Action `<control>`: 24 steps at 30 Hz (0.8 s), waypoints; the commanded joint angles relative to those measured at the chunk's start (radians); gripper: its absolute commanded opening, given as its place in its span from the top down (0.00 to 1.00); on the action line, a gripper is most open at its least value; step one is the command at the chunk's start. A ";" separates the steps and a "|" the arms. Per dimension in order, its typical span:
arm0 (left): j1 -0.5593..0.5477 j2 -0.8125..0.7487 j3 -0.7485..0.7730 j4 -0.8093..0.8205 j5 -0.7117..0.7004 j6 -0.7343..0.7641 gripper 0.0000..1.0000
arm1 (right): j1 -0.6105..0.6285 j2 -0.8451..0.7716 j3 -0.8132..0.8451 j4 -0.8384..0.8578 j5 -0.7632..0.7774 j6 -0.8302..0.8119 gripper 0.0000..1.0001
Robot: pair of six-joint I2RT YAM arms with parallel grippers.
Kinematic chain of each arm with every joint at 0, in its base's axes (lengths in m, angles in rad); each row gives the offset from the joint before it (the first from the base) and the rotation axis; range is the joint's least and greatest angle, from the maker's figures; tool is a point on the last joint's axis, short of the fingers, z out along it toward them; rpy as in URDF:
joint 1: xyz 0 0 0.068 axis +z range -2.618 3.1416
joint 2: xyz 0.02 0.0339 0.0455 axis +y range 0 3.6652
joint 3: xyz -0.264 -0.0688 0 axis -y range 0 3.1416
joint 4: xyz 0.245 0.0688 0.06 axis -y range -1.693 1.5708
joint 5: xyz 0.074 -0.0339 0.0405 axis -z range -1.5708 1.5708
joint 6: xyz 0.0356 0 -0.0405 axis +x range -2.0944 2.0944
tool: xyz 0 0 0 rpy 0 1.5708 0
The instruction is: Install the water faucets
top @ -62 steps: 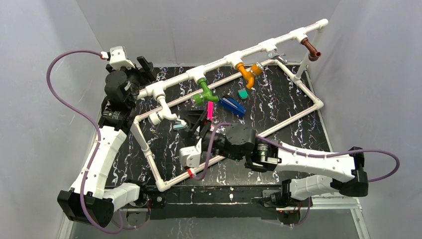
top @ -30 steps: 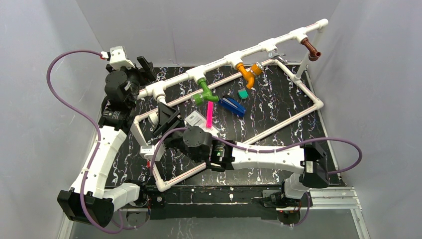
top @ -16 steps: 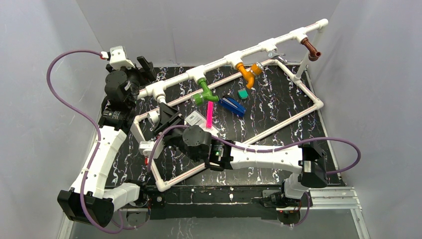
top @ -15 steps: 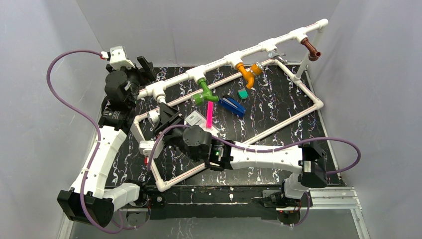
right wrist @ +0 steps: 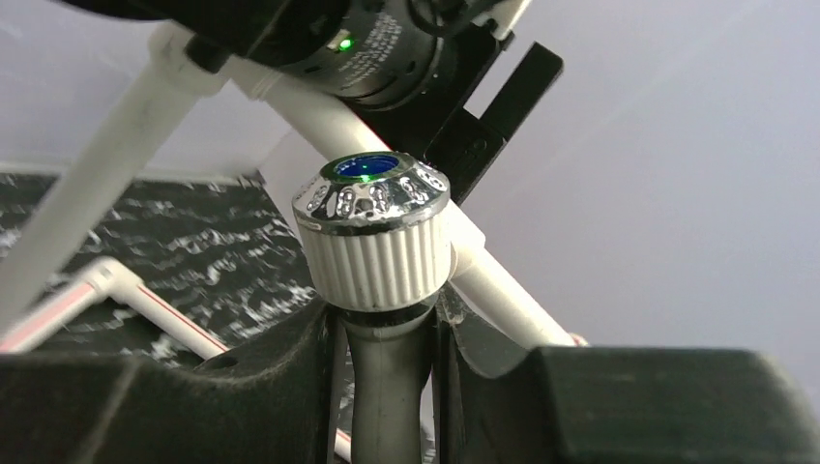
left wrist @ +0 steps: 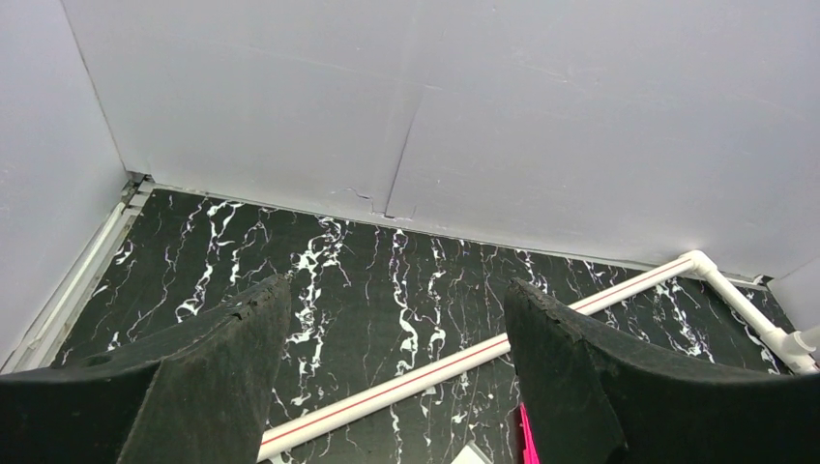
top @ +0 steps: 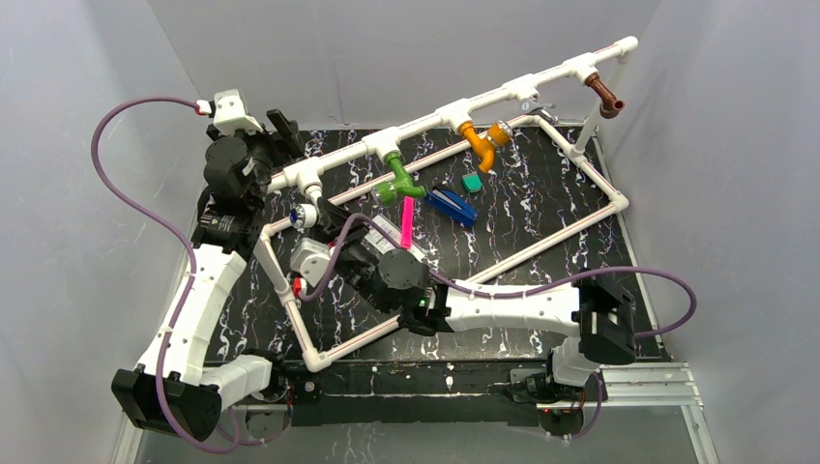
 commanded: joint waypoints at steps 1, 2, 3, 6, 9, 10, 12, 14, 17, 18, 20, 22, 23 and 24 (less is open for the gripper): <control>0.014 0.120 -0.138 -0.349 -0.012 0.005 0.22 | -0.007 -0.021 -0.073 0.345 0.106 0.323 0.99; 0.014 0.120 -0.139 -0.349 -0.011 0.005 0.22 | -0.007 -0.017 -0.088 0.398 0.118 0.358 0.99; 0.014 0.120 -0.138 -0.349 -0.010 0.005 0.22 | -0.007 -0.014 -0.098 0.441 0.132 0.390 0.99; 0.014 0.119 -0.137 -0.349 -0.009 0.005 0.22 | -0.007 0.000 -0.120 0.546 0.163 0.489 0.99; 0.014 0.118 -0.138 -0.349 -0.009 0.005 0.22 | -0.007 0.008 -0.130 0.613 0.200 0.595 0.99; 0.014 0.119 -0.138 -0.349 -0.009 0.005 0.22 | -0.007 0.009 -0.136 0.641 0.212 0.634 0.99; 0.014 0.117 -0.138 -0.349 -0.008 0.005 0.22 | -0.008 0.009 -0.140 0.666 0.236 0.714 0.99; 0.014 0.117 -0.138 -0.349 -0.006 0.004 0.22 | -0.007 0.010 -0.137 0.682 0.264 0.786 0.99; 0.014 0.117 -0.137 -0.349 -0.005 0.003 0.22 | -0.007 0.001 -0.127 0.688 0.299 0.893 0.99; 0.014 0.117 -0.136 -0.349 -0.003 0.003 0.22 | -0.007 -0.004 -0.126 0.683 0.312 0.933 0.99; 0.014 0.117 -0.137 -0.349 -0.004 0.003 0.22 | -0.007 -0.015 -0.113 0.652 0.326 0.995 0.99; 0.014 0.117 -0.137 -0.349 -0.002 0.003 0.22 | -0.007 -0.030 -0.096 0.594 0.347 1.073 0.99; 0.014 0.116 -0.137 -0.349 -0.001 0.002 0.22 | -0.008 -0.038 -0.089 0.562 0.354 1.110 0.99; 0.014 0.116 -0.137 -0.349 -0.002 0.002 0.22 | -0.007 -0.044 -0.083 0.534 0.365 1.139 0.99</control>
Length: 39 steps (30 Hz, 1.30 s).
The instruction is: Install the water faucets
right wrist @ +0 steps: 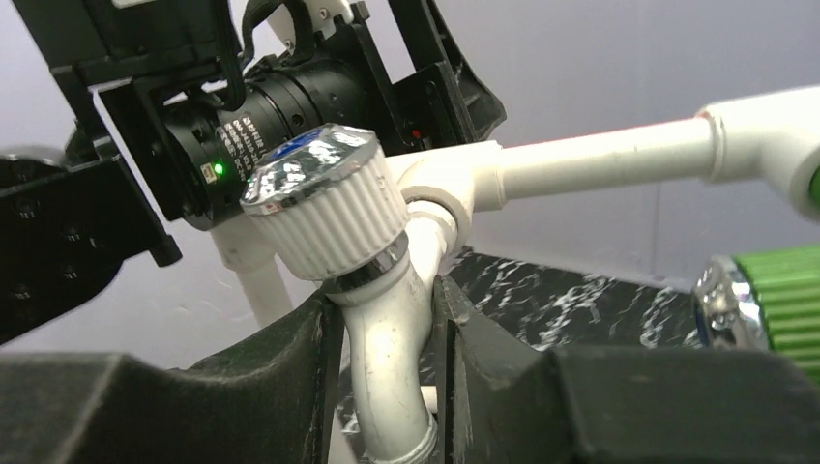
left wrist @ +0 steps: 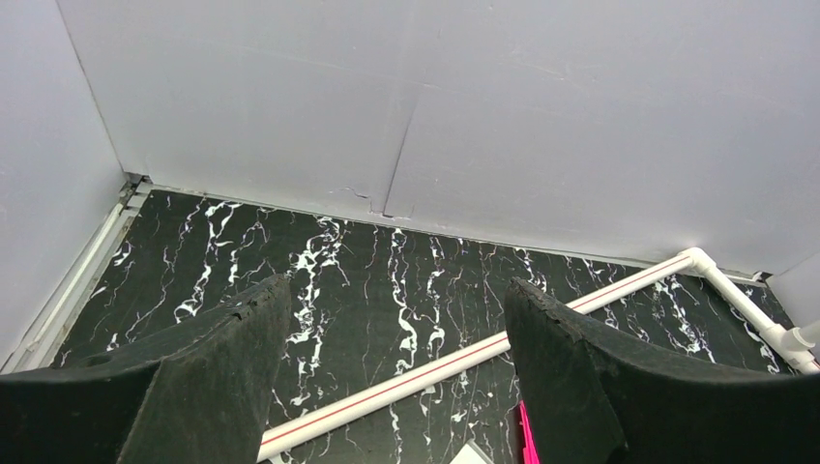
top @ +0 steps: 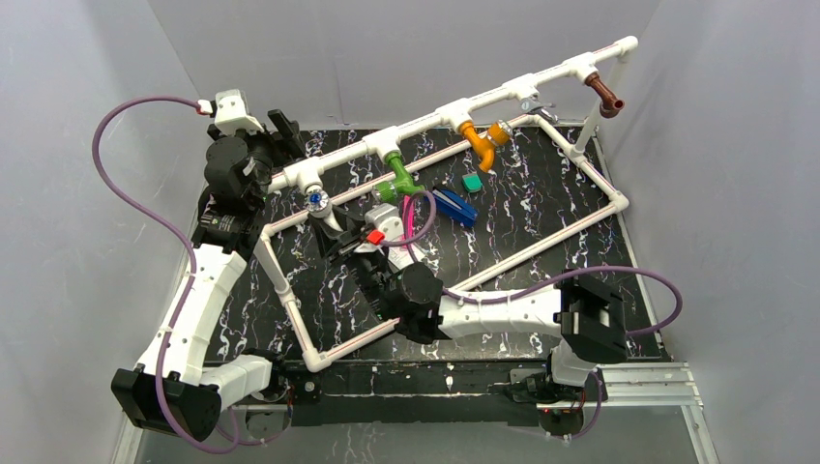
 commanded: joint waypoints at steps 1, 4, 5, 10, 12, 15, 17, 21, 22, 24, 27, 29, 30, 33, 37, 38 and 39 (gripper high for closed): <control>0.022 0.116 -0.138 -0.344 -0.004 0.002 0.21 | -0.008 -0.091 0.048 0.051 0.202 0.335 0.99; 0.022 0.113 -0.138 -0.343 -0.002 0.002 0.22 | -0.009 -0.112 0.042 0.016 0.222 0.439 0.99; 0.022 0.112 -0.138 -0.343 -0.001 0.002 0.21 | -0.009 -0.118 0.044 0.006 0.224 0.467 0.99; 0.023 0.111 -0.139 -0.341 0.002 0.000 0.21 | -0.008 -0.127 0.077 -0.070 0.236 0.604 0.99; 0.023 0.110 -0.139 -0.342 0.002 0.000 0.21 | -0.008 -0.128 0.083 -0.079 0.241 0.646 0.99; 0.023 0.107 -0.141 -0.340 0.005 0.000 0.21 | -0.009 -0.137 0.072 -0.082 0.243 0.742 0.99; 0.022 0.107 -0.142 -0.339 0.006 0.000 0.21 | -0.012 -0.143 0.065 -0.082 0.238 0.810 0.99; 0.022 0.107 -0.142 -0.338 0.006 -0.001 0.21 | -0.029 -0.161 0.055 -0.133 0.210 1.005 0.99; 0.022 0.107 -0.142 -0.337 0.007 -0.001 0.21 | -0.032 -0.167 0.057 -0.166 0.208 1.065 0.99; 0.022 0.107 -0.143 -0.338 0.009 -0.002 0.21 | -0.036 -0.177 0.069 -0.245 0.207 1.161 0.99; 0.023 0.107 -0.142 -0.338 0.010 -0.003 0.21 | -0.040 -0.186 0.077 -0.313 0.205 1.275 0.99; 0.023 0.105 -0.142 -0.337 0.011 -0.003 0.21 | -0.041 -0.192 0.083 -0.355 0.202 1.339 0.99; 0.023 0.106 -0.143 -0.338 0.011 -0.003 0.21 | -0.042 -0.195 0.083 -0.368 0.199 1.365 0.99; 0.024 0.105 -0.143 -0.337 0.011 -0.003 0.21 | -0.041 -0.207 0.080 -0.378 0.186 1.387 0.99; 0.023 0.106 -0.143 -0.337 0.011 -0.003 0.21 | -0.040 -0.221 0.081 -0.380 0.185 1.288 0.99; 0.023 0.105 -0.143 -0.338 0.010 -0.003 0.21 | -0.040 -0.223 0.079 -0.378 0.180 1.250 0.99; 0.022 0.105 -0.143 -0.338 0.010 -0.003 0.21 | -0.041 -0.223 0.080 -0.361 0.175 1.194 0.93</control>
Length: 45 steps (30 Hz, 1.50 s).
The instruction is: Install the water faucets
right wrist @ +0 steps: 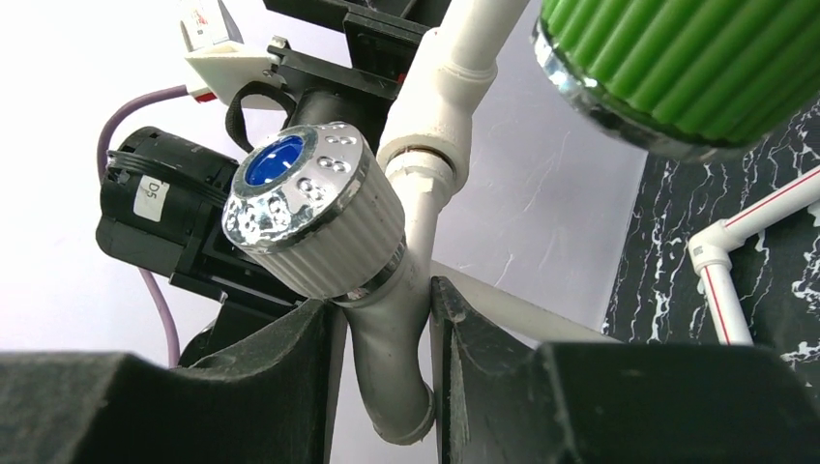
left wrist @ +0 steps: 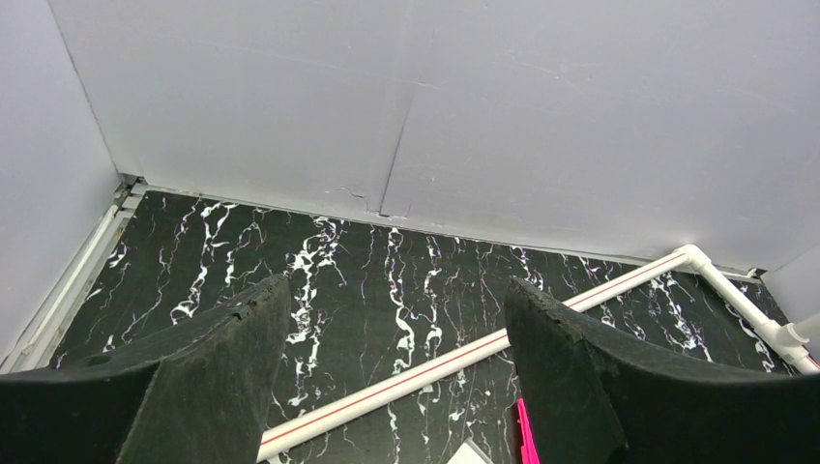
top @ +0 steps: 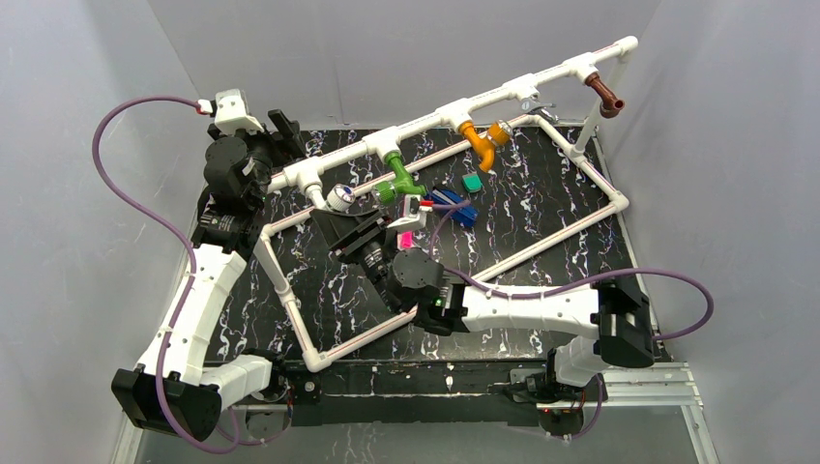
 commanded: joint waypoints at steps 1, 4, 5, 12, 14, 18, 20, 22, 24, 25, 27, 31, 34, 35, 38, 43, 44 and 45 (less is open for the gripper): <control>0.017 0.105 -0.143 -0.340 -0.007 -0.002 0.21 | -0.019 -0.093 0.062 0.124 0.082 -0.102 0.85; 0.017 0.105 -0.143 -0.339 -0.009 -0.001 0.21 | -0.018 -0.088 0.077 0.148 0.058 -0.257 0.62; 0.017 0.105 -0.142 -0.340 -0.009 0.000 0.21 | -0.018 -0.087 0.083 0.145 0.053 -0.296 0.56; 0.018 0.105 -0.144 -0.339 -0.010 0.000 0.21 | -0.019 -0.132 0.088 0.085 -0.006 -0.529 0.32; 0.018 0.107 -0.142 -0.340 -0.009 0.000 0.21 | -0.019 -0.156 0.089 0.050 -0.017 -0.571 0.28; 0.017 0.110 -0.142 -0.340 -0.007 0.000 0.21 | -0.020 -0.204 0.094 -0.042 -0.030 -0.652 0.23; 0.018 0.112 -0.141 -0.339 -0.007 0.000 0.21 | -0.020 -0.227 0.096 -0.069 -0.059 -0.726 0.23; 0.017 0.114 -0.141 -0.339 -0.006 -0.001 0.21 | -0.020 -0.248 0.109 -0.111 -0.112 -0.816 0.23; 0.017 0.115 -0.141 -0.340 -0.005 -0.001 0.21 | -0.020 -0.265 0.138 -0.163 -0.203 -0.916 0.22; 0.018 0.116 -0.142 -0.341 -0.006 -0.001 0.21 | -0.020 -0.269 0.151 -0.195 -0.261 -0.970 0.22; 0.017 0.116 -0.141 -0.341 -0.007 0.000 0.21 | -0.020 -0.267 0.197 -0.271 -0.341 -1.076 0.21; 0.017 0.117 -0.142 -0.341 -0.006 0.000 0.21 | -0.020 -0.248 0.283 -0.466 -0.409 -1.247 0.17; 0.017 0.117 -0.141 -0.341 -0.006 -0.001 0.21 | -0.019 -0.270 0.255 -0.474 -0.432 -1.397 0.17; 0.017 0.117 -0.141 -0.341 -0.006 -0.001 0.21 | -0.018 -0.277 0.250 -0.484 -0.441 -1.446 0.17; 0.017 0.118 -0.142 -0.341 -0.006 -0.001 0.21 | -0.019 -0.294 0.237 -0.512 -0.476 -1.609 0.17; 0.018 0.119 -0.140 -0.341 -0.005 -0.001 0.21 | -0.013 -0.313 0.204 -0.564 -0.557 -1.935 0.18; 0.017 0.119 -0.140 -0.341 -0.006 -0.001 0.21 | -0.008 -0.314 0.202 -0.589 -0.564 -2.002 0.18; 0.018 0.120 -0.140 -0.341 -0.007 0.000 0.21 | -0.005 -0.310 0.199 -0.608 -0.565 -2.072 0.18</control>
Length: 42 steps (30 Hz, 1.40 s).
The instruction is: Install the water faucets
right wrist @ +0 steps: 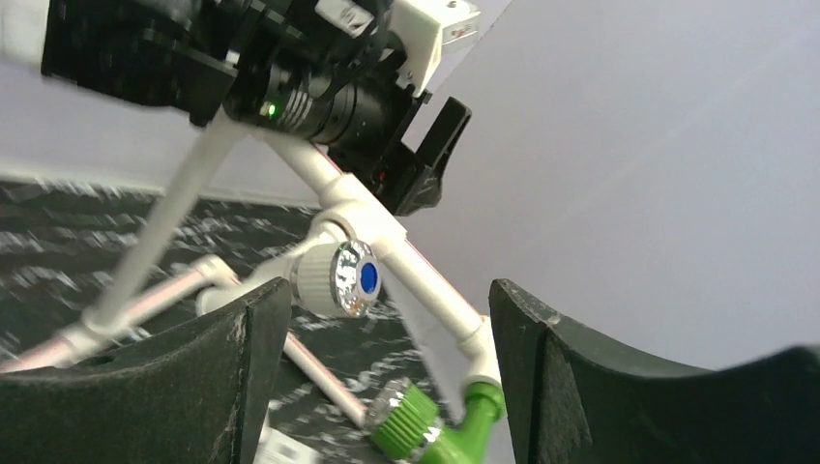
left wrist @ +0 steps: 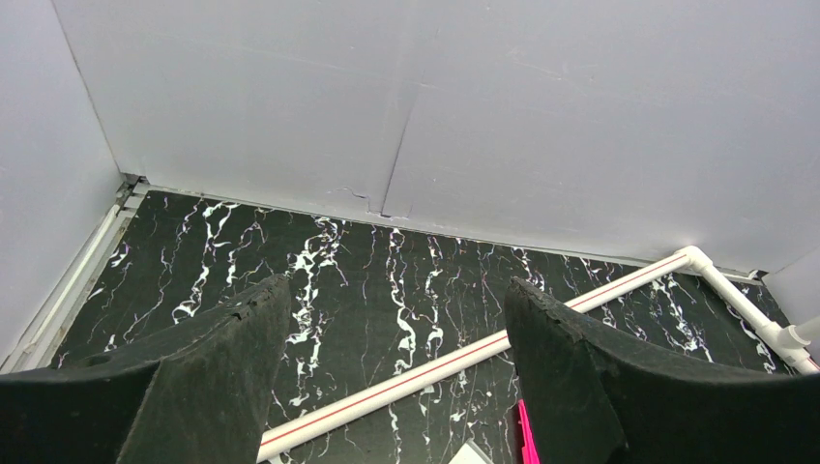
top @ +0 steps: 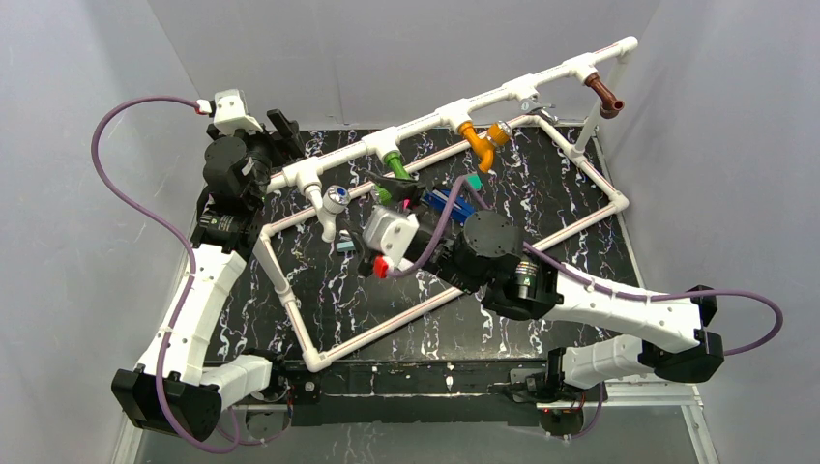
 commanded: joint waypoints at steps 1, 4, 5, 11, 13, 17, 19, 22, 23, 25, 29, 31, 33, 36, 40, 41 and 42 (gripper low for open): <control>0.014 0.119 -0.140 -0.341 -0.007 0.002 0.21 | 0.017 -0.023 -0.010 -0.075 -0.058 -0.418 0.18; 0.014 0.121 -0.139 -0.340 -0.008 0.003 0.21 | 0.035 -0.007 -0.032 -0.075 0.004 -0.624 0.18; 0.014 0.121 -0.139 -0.343 -0.008 0.004 0.21 | 0.043 0.003 -0.040 -0.065 0.035 -0.718 0.18; 0.015 0.122 -0.139 -0.343 -0.010 0.004 0.21 | 0.068 0.051 -0.063 -0.039 0.119 -0.975 0.17; 0.014 0.121 -0.140 -0.342 -0.012 0.004 0.21 | 0.077 0.063 -0.053 -0.046 0.113 -1.005 0.18; 0.014 0.122 -0.139 -0.344 -0.011 0.005 0.21 | 0.092 0.114 -0.008 -0.115 0.154 -1.061 0.19; 0.014 0.122 -0.140 -0.343 -0.010 0.005 0.21 | 0.094 0.130 0.008 -0.142 0.156 -1.082 0.19; 0.014 0.121 -0.140 -0.344 -0.011 0.005 0.21 | 0.096 0.156 0.028 -0.174 0.172 -1.122 0.19; 0.014 0.121 -0.140 -0.343 -0.011 0.005 0.21 | 0.096 0.164 0.033 -0.178 0.175 -1.135 0.19; 0.014 0.121 -0.140 -0.343 -0.011 0.005 0.21 | 0.098 0.181 0.046 -0.191 0.180 -1.150 0.19; 0.014 0.119 -0.139 -0.343 -0.012 0.005 0.21 | 0.099 0.218 0.060 -0.187 0.229 -1.192 0.19; 0.014 0.119 -0.140 -0.343 -0.011 0.005 0.21 | 0.098 0.234 0.059 -0.155 0.248 -1.214 0.19; 0.014 0.119 -0.139 -0.344 -0.011 0.005 0.21 | 0.098 0.243 0.058 -0.126 0.253 -1.228 0.19; 0.015 0.119 -0.140 -0.345 -0.011 0.005 0.21 | 0.089 0.261 0.066 -0.123 0.271 -1.246 0.19; 0.015 0.118 -0.140 -0.343 -0.011 0.005 0.21 | 0.076 0.283 0.073 -0.103 0.271 -1.256 0.21; 0.015 0.118 -0.140 -0.344 -0.012 0.005 0.21 | 0.072 0.288 0.075 -0.096 0.272 -1.260 0.22; 0.015 0.118 -0.140 -0.343 -0.011 0.005 0.21 | 0.064 0.293 0.077 -0.086 0.271 -1.263 0.23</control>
